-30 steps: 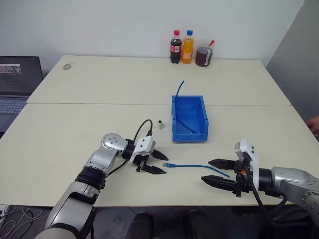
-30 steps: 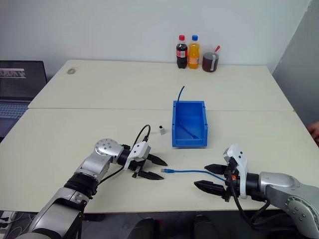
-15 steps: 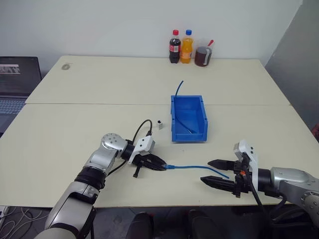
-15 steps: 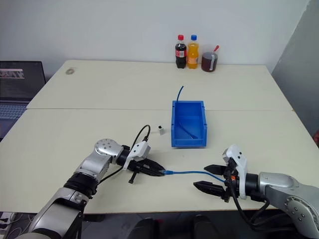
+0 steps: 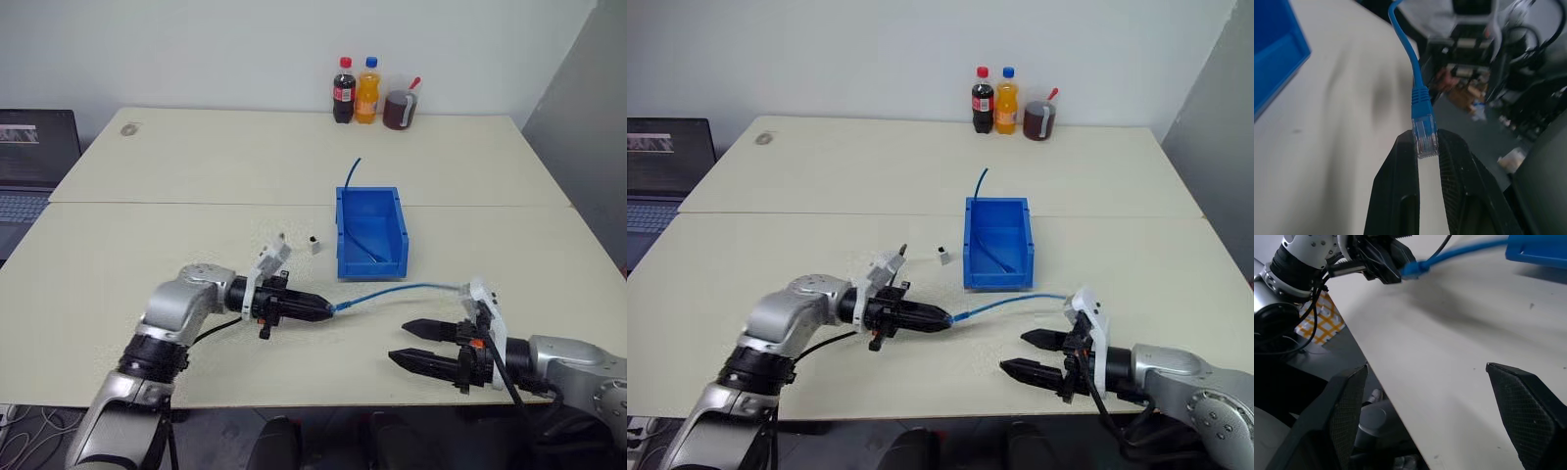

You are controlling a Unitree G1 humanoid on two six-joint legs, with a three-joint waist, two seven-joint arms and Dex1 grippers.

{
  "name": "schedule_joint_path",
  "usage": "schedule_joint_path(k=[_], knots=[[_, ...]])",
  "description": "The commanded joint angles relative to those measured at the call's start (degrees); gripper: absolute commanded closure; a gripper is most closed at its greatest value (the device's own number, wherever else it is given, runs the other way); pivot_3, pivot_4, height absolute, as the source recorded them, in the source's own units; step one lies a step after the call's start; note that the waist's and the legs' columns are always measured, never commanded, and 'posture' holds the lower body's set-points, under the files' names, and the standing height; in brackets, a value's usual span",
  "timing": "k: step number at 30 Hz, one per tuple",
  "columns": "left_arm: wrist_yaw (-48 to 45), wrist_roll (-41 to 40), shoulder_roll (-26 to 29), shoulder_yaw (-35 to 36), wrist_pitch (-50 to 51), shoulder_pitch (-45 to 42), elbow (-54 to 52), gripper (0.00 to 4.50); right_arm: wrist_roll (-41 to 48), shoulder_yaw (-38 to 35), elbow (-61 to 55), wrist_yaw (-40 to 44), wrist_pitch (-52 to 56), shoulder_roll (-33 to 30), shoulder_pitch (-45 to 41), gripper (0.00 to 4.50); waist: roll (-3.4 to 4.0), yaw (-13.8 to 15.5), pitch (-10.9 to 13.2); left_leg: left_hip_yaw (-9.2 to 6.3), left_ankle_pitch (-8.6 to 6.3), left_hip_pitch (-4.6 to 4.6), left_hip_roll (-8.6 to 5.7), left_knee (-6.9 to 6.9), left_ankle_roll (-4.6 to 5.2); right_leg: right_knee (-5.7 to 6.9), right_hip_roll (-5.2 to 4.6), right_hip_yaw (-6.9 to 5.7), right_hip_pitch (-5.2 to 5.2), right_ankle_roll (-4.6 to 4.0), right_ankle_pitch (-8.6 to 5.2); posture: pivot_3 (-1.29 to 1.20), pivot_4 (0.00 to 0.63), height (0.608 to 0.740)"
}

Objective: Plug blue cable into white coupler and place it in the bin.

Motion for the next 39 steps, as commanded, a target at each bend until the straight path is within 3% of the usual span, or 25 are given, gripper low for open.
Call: schedule_joint_path(k=[1, 12, 29, 34, 36, 39], knots=[[6.23, -7.94, -1.9, 3.71, 7.84, 1.76, -7.53, 4.22, 7.85, -0.65, 0.58, -6.06, -0.49, 2.27, -2.23, 0.39, 0.0, 0.03, 0.0, 0.0, 0.0, 0.0, 0.0, 0.0, 0.0, 0.0, -0.01, 0.01, 0.0, 0.0, 0.0, 0.0, 0.15, 0.74], [11.96, -12.09, -2.79, 2.5, 8.07, 4.51, -11.84, 4.22, 26.64, 3.93, 6.36, -19.75, -3.17, 3.87, -9.09, 0.39, 0.0, 0.04, 0.01, 0.07, 0.0, 0.02, -0.13, -0.02, -0.01, -0.02, -0.01, 0.1, -0.01, -0.01, 0.0, 0.0, 0.15, 0.74], [13.4, -11.61, -3.4, 1.06, 4.03, 4.88, -11.02, 4.22, 33.83, 8.4, 7.53, -21.5, -5.67, -0.99, -11.03, 4.23, 0.01, 0.06, 0.01, 0.08, 0.0, -0.01, -0.14, -0.03, -0.01, -0.07, 0.0, 0.1, -0.03, -0.02, -0.01, 0.0, 0.15, 0.74], [13.79, -11.64, -3.26, 1.01, 3.71, 4.61, -10.73, 4.22, 32.83, 8.7, 7.86, -20.55, -5.81, -2.11, -10.8, 4.31, 0.0, 0.07, 0.02, 0.07, 0.0, -0.03, -0.14, -0.03, -0.01, -0.08, 0.0, 0.09, -0.03, -0.02, -0.01, 0.0, 0.15, 0.74], [13.27, -12.12, -2.65, 0.92, 4.45, 4.46, -10.5, 3.56, 32.16, 8.85, 7.95, -20.44, -5.9, -2.45, -10.85, 4.31, 0.0, 0.07, 0.02, 0.07, 0.0, -0.04, -0.14, -0.03, -0.01, -0.08, 0.0, 0.09, -0.04, -0.02, -0.01, 0.0, 0.15, 0.74], [12.39, -11.93, -1.05, 1.03, 4.38, 4.6, -10.67, 2.98, 31.42, 8.57, 8.46, -20.56, -6.6, -2.55, -10.98, 4.31, 0.0, 0.03, 0.02, 0.07, 0.0, -0.04, -0.14, -0.03, 0.0, -0.09, 0.0, 0.08, -0.05, -0.02, -0.01, 0.0, 0.15, 0.74]])
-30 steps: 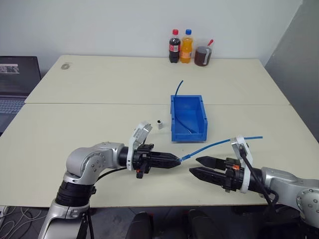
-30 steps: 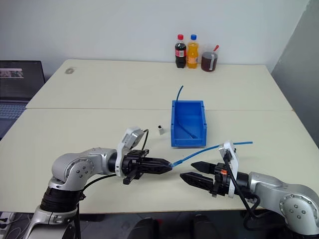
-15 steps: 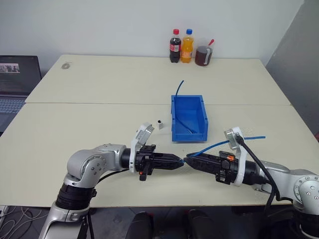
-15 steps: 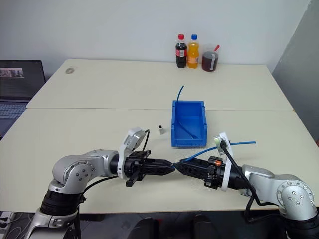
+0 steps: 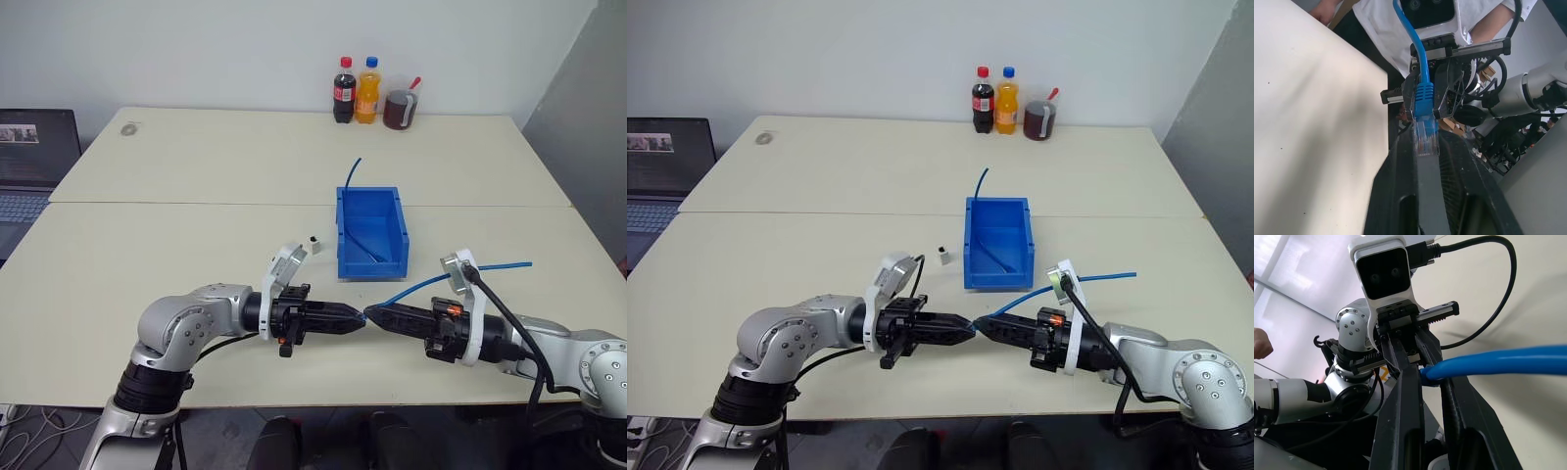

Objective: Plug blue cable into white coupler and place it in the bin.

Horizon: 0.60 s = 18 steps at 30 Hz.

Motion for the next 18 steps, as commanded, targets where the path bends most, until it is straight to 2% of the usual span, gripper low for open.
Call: schedule_joint_path(k=[1, 5, 9, 13, 18], knots=[[-1.0, -0.68, 2.14, 0.88, -0.86, -0.05, -0.95, 2.77, 0.1, -0.67, -0.07, 0.73, -1.41, -0.48, -0.57, 4.31, 0.01, -0.02, 0.0, 0.0, 0.0, 0.0, 0.0, -0.01, 0.0, 0.0, 0.01, 0.0, -0.01, 0.0, 0.0, 0.0, 0.15, 0.74], [-1.55, 0.6, 5.66, 2.24, -2.82, 1.05, -1.32, 1.87, -0.6, -1.28, 0.65, 1.29, -1.72, -0.81, -0.6, 4.31, 0.02, -0.01, 0.01, 0.0, 0.0, 0.0, 0.01, -0.01, 0.0, 0.0, 0.0, 0.01, -0.01, -0.02, -0.01, 0.0, 0.15, 0.74], [0.83, 6.34, 9.68, 5.11, -10.48, 4.33, -1.09, 1.02, -2.86, -1.3, 1.63, 2.06, -2.45, -0.37, -0.66, 4.31, 0.04, -0.02, 0.03, 0.01, 0.0, 0.0, 0.05, -0.05, 0.0, -0.01, -0.01, 0.03, -0.03, -0.05, -0.03, 0.0, 0.15, 0.74], [6.6, 12.35, 9.51, 8.2, -18.39, 6.21, 0.63, 0.09, -4.67, -1.31, 2.35, 2.44, -3.29, 0.69, -0.98, 4.31, 0.05, 0.1, 0.04, -0.02, 0.0, -0.02, 0.2, -0.07, 0.0, -0.01, -0.08, 0.0, -0.05, -0.08, -0.05, 0.0, 0.15, 0.74], [13.86, 22.89, 6.19, 7.8, -31.41, 3.25, 11.56, 0.01, -6.8, -0.93, 2.7, 3.12, -3.66, 1.5, -1.28, 4.31, 0.06, 0.24, 0.05, 0.01, 0.0, -0.04, 0.13, -0.06, 0.0, -0.04, -0.22, 0.0, -0.04, -0.07, -0.04, 0.0, 0.15, 0.74]])
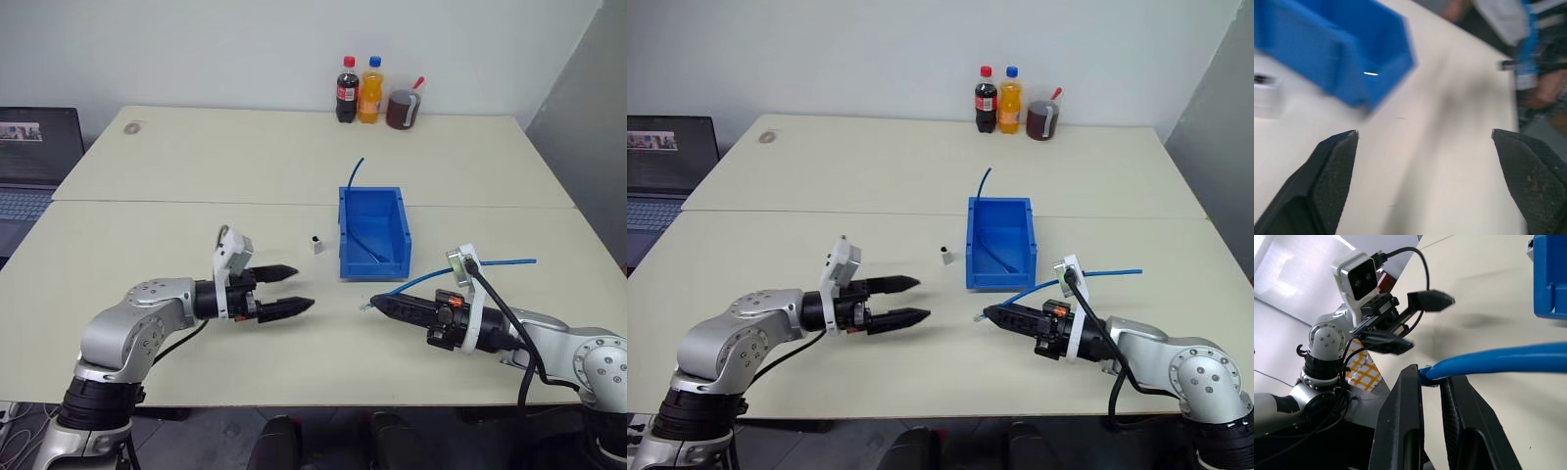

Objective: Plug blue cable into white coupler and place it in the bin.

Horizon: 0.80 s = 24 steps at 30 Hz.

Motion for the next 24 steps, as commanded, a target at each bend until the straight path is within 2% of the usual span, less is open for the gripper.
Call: schedule_joint_path(k=[1, 4, 10, 15, 24], knots=[[5.61, 10.66, -2.19, -1.55, -13.17, -4.61, 11.13, 0.01, -1.57, -0.93, -0.41, 1.48, -1.19, 0.71, -0.9, 4.31, -0.01, 0.06, 0.01, -0.01, 0.0, -0.04, -0.01, 0.02, 0.0, -0.03, -0.01, -0.02, -0.01, 0.02, 0.01, 0.0, 0.15, 0.74], [6.09, 17.02, -4.75, -4.37, -22.86, -11.06, 23.89, 0.01, -2.83, -0.72, 0.52, 1.53, -1.25, 1.61, -2.0, 4.31, -0.02, 0.27, 0.01, 0.0, 0.0, -0.12, -0.1, 0.06, 0.0, -0.06, -0.01, -0.09, -0.02, 0.06, 0.04, 0.0, 0.15, 0.74], [-0.01, 20.73, -9.93, -6.62, -33.51, -20.75, 44.1, 0.01, -3.34, -1.25, -0.21, 1.57, -0.62, 1.61, -1.75, 4.31, -0.05, 0.17, 0.0, 0.07, 0.0, -0.5, -0.16, 0.1, 0.0, -0.2, -0.02, -0.22, -0.24, 0.07, 0.12, 0.0, 0.15, 0.74], [-5.62, 22.59, -11.83, -8.09, -37.86, -25.09, 52.13, 0.01, -2.73, -2.26, -1.74, 0.92, -0.84, 0.74, 0.14, 4.31, -0.06, 0.06, -0.01, 0.08, 0.01, -1.03, -0.23, 0.13, 0.01, 0.1, 0.01, -0.27, -0.89, -0.08, 0.24, 0.0, 0.15, 0.74], [-4.1, 27.95, -15.96, -8.7, -47.38, -31.52, 66.61, 0.01, -3.29, -3.22, -4.38, -0.54, -1.62, 0.67, 2.87, 4.31, -0.07, 0.09, -0.02, 0.07, 0.02, -1.03, -0.26, 0.18, 0.02, 0.17, 0.15, -0.48, -0.86, -0.03, 0.27, 0.0, 0.15, 0.74]])
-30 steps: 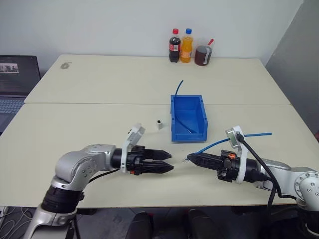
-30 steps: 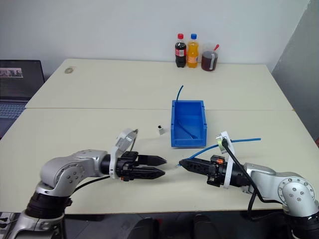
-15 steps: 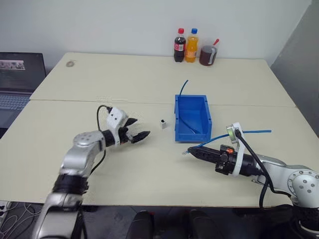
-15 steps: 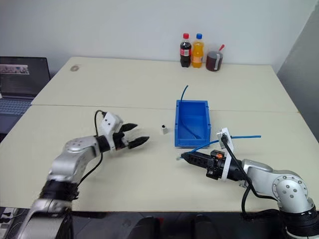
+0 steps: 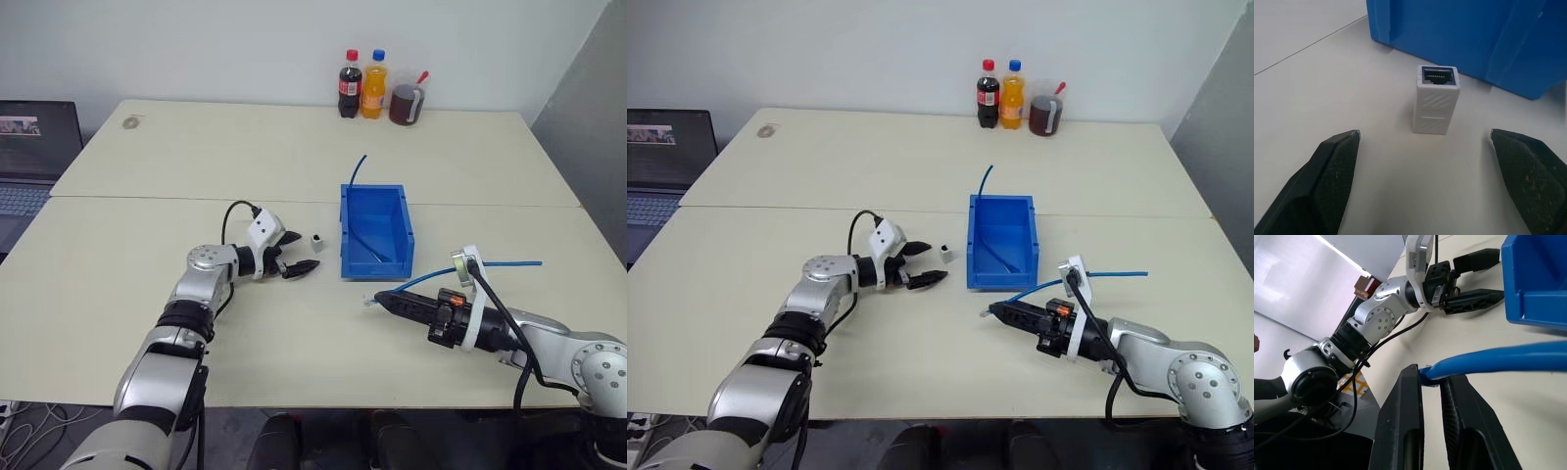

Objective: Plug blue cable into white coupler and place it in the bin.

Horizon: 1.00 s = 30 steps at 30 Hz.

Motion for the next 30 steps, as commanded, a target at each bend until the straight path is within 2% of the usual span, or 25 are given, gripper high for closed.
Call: schedule_joint_path(k=[1, 4, 5, 7, 18, 19, 21, 25, 30], knots=[[0.27, 2.33, -1.67, -0.27, -3.68, -2.22, 4.48, 0.01, 0.29, -1.69, -3.04, -0.24, -1.11, -0.58, 0.97, 4.31, -0.01, 0.02, -0.01, 0.0, 0.0, 0.0, 0.0, 0.02, 0.0, 0.0, 0.0, -0.04, 0.01, 0.02, 0.01, 0.0, 0.15, 0.74], [2.81, 3.51, -2.76, 0.42, -5.52, -3.99, 8.18, 0.01, 0.32, -1.8, -3.37, -0.61, -1.33, -0.57, 1.36, 4.31, -0.02, 0.16, -0.02, 0.0, 0.01, 0.0, -0.01, 0.05, 0.0, 0.0, -0.01, -0.06, 0.04, 0.05, 0.03, 0.0, 0.15, 0.74], [2.97, 3.62, -2.91, 0.68, -5.8, -4.39, 9.04, 0.38, 0.36, -1.78, -3.49, -0.75, -1.39, -0.57, 1.42, 4.31, -0.03, 0.19, -0.02, -0.01, 0.01, 0.0, -0.01, 0.06, 0.01, 0.0, -0.01, -0.06, 0.05, 0.07, 0.03, 0.0, 0.15, 0.74], [2.72, 3.92, -2.94, 1.02, -6.39, -4.85, 10.1, 0.67, 0.52, -1.87, -3.66, -0.95, -1.49, -0.66, 1.54, 4.31, -0.03, 0.15, -0.02, 0.0, 0.01, 0.0, -0.02, 0.08, 0.01, 0.0, -0.01, -0.06, 0.06, 0.1, 0.05, 0.0, 0.15, 0.74], [2.92, 5.06, -3.32, 2.29, -7.89, -6.13, 13.24, 3.06, 0.96, -2.66, -3.97, -1.2, -1.45, -1.24, 2.43, 4.31, -0.03, 0.07, -0.03, 0.0, 0.02, 0.01, -0.01, 0.07, 0.02, 0.0, 0.02, -0.06, 0.05, 0.05, 0.1, 0.0, 0.15, 0.74], [2.9, 5.0, -3.41, 2.44, -7.94, -6.15, 13.34, 3.16, 0.94, -2.75, -3.81, -1.09, -1.42, -1.34, 2.38, 4.31, -0.04, 0.07, -0.03, 0.0, 0.02, 0.01, -0.01, 0.08, 0.02, 0.01, 0.02, -0.06, 0.05, 0.05, 0.1, 0.0, 0.15, 0.74], [2.75, 4.97, -3.52, 2.76, -8.06, -6.14, 13.48, 3.68, 0.9, -2.85, -3.6, -0.91, -1.38, -1.52, 2.28, 4.31, -0.04, 0.07, -0.03, 0.0, 0.02, 0.01, -0.01, 0.08, 0.02, 0.02, 0.02, -0.06, 0.05, 0.05, 0.1, 0.0, 0.15, 0.74], [-0.38, 3.9, -3.11, 3.59, -7.31, -5.32, 12.27, 3.74, 0.53, -2.79, -3.5, -0.61, -1.34, -1.94, 1.99, 4.31, -0.04, 0.07, -0.03, 0.0, 0.02, 0.01, -0.01, 0.08, 0.02, 0.02, 0.02, -0.07, 0.06, 0.04, 0.1, 0.0, 0.15, 0.74], [-17.12, 1.27, 1.09, 1.43, -3.2, 1.7, 0.17, 3.74, -5.75, -0.29, -4.74, 1.98, -0.83, -3.53, -2.66, 4.31, 0.0, -0.26, -0.05, 0.03, 0.03, 0.03, 0.0, 0.07, 0.02, 0.04, 0.03, -0.03, 0.05, 0.03, 0.11, 0.0, 0.15, 0.74]])
